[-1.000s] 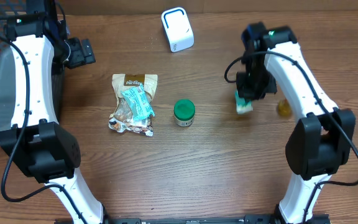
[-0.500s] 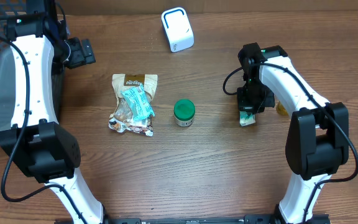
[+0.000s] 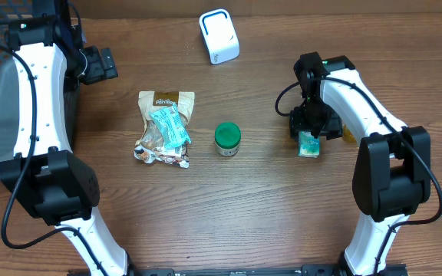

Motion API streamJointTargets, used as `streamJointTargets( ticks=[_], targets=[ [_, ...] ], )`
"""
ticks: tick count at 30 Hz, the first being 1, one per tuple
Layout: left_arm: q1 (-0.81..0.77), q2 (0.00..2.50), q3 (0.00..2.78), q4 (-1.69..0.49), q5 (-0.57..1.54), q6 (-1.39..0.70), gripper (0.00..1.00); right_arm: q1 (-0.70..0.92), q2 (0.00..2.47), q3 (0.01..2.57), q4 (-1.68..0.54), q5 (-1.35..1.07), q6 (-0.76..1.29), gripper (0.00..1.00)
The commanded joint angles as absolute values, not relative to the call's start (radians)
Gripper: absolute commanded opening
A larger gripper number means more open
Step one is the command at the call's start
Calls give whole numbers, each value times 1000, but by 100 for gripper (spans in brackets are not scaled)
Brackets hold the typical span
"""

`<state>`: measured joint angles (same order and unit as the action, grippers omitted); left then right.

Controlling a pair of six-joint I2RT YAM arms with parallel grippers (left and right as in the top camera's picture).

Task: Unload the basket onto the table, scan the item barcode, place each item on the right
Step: 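Carry the Kleenex pack right and lower it onto the table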

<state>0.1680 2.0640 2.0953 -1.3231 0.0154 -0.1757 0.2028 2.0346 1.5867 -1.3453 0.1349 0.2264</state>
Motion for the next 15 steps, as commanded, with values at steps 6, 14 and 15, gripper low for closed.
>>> streamJointTargets(
  ticks=[6,14,15],
  targets=[
    [169,2064,2115,-1324,19,-157,100,210,2029,1738,-1402,42,265,76],
    [169,2064,2115,-1324,19,-157,100,247,2029,1734,-1331,-170,262,100],
    [169,2064,2115,-1324,19,-157,100,250,2029,1734,-1314,-190,262,100]
  ],
)
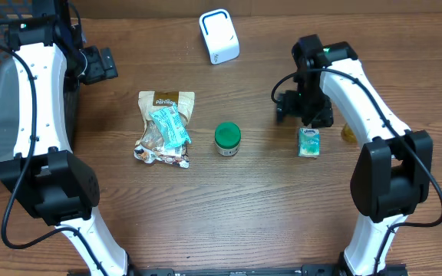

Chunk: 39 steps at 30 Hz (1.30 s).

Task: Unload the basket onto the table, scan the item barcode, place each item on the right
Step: 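Carry the Kleenex pack right and lower it onto the table, then release the Kleenex pack and lift the right gripper away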

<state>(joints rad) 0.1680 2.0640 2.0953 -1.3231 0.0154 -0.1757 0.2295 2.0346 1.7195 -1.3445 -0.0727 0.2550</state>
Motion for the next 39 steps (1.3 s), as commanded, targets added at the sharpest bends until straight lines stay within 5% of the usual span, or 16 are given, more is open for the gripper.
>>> streamJointTargets(
  ticks=[1,5,11,15,39],
  targets=[
    [169,2064,2115,-1324,19,-157,100,255,2029,1734,-1300,-215,262,100],
    [169,2064,2115,-1324,19,-157,99,277,2029,1723,-1262,-234,262,97],
    [169,2064,2115,-1324,19,-157,99,325,2045,1711,-1230,-233,262,32],
    [169,2064,2115,-1324,19,-157,100,353,2046,1678,-1177,-221,262,4],
    [170,2064,2115,-1324,19,-157,100,358,2067,1491,-969,-96,263,4]
  ],
)
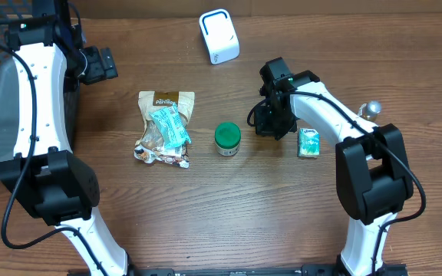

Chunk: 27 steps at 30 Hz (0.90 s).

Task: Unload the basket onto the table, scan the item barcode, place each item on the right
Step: 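Release the Kleenex pack and lift the right gripper away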

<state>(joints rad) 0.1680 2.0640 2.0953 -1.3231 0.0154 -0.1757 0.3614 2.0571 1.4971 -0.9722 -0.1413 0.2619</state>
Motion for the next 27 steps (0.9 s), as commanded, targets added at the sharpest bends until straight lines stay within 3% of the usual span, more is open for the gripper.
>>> streamJointTargets(
  ticks=[1,17,27],
  targets=[
    [170,2064,2115,-1324,19,-157,100,358,2067,1491,-969,-86,263,4],
    [169,2064,2115,-1324,19,-157,100,345,2072,1478,-1077,221,397,4],
    [169,2064,2115,-1324,19,-157,100,216,2072,1478,-1136,262,397,4]
  ],
)
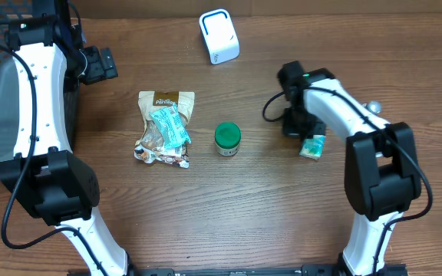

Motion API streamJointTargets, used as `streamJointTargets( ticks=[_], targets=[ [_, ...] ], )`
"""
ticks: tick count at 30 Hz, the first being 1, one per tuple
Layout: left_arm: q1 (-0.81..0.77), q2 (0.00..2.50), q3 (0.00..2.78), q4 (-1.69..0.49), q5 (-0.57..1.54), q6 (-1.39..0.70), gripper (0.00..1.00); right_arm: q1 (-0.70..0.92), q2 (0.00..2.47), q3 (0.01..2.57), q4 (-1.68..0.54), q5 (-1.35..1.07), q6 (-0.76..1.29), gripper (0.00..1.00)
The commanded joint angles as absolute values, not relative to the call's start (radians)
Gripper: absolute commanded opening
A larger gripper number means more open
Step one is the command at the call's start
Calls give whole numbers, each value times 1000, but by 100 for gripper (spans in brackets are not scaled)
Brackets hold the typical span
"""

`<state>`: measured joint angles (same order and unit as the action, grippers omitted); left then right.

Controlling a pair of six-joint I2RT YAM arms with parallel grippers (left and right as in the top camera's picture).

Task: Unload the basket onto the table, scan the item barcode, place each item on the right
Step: 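Release the Kleenex pack and lift the right gripper away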

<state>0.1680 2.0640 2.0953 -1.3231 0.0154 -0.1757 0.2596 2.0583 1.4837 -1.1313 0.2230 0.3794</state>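
Note:
A small teal-and-white packet (pixel 311 147) lies on the wooden table at the right, slightly tilted. My right gripper (pixel 296 126) hangs right at its upper left edge, and the overhead view does not show whether the fingers touch it or how they stand. The white barcode scanner (pixel 219 36) stands at the back centre. A green-lidded jar (pixel 227 139) sits mid-table, and a snack bag (pixel 165 128) lies to its left. My left gripper (pixel 100 64) hovers at the far left, away from all items.
A grey mesh bin stands off the left edge under the left arm. A small silver-capped object (pixel 374 106) peeks out behind the right arm's forearm. Bare wooden table (pixel 229 207) fills the front.
My right gripper was just right of the green-lidded jar and is now further right, against the teal packet. The packet looks slightly more tilted. The left arm has not moved.
My right gripper stood over the teal packet. Then it was above and clear of the packet, which lay on the table. It was then beside the green-lidded jar, and now it is back at the packet. Jar, bag and scanner kept their places.

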Motion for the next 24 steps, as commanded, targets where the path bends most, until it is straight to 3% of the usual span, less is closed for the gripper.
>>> streamJointTargets(
  ticks=[1,8,13,15,18,19,21,22,23,24],
  targets=[
    [169,2064,2115,-1324,19,-157,99,202,2072,1478,-1142,261,397,4],
    [169,2064,2115,-1324,19,-157,100,167,2070,1507,-1175,244,392,4],
    [169,2064,2115,-1324,19,-157,100,202,2069,1699,-1314,207,393,4],
    [169,2064,2115,-1324,19,-157,99,231,2065,1823,-1408,197,393,7],
    [169,2064,2115,-1324,19,-157,100,261,2061,1923,-1471,154,393,19],
    [169,2064,2115,-1324,19,-157,100,269,2059,1945,-1482,138,393,29],
    [169,2064,2115,-1324,19,-157,100,284,2059,1976,-1493,93,393,75],
    [169,2064,2115,-1324,19,-157,99,289,2059,1980,-1489,65,393,89],
    [169,2064,2115,-1324,19,-157,100,294,2059,1980,-1479,28,393,99],
    [169,2064,2115,-1324,19,-157,100,297,2059,1980,-1470,-6,392,100]
  ],
)
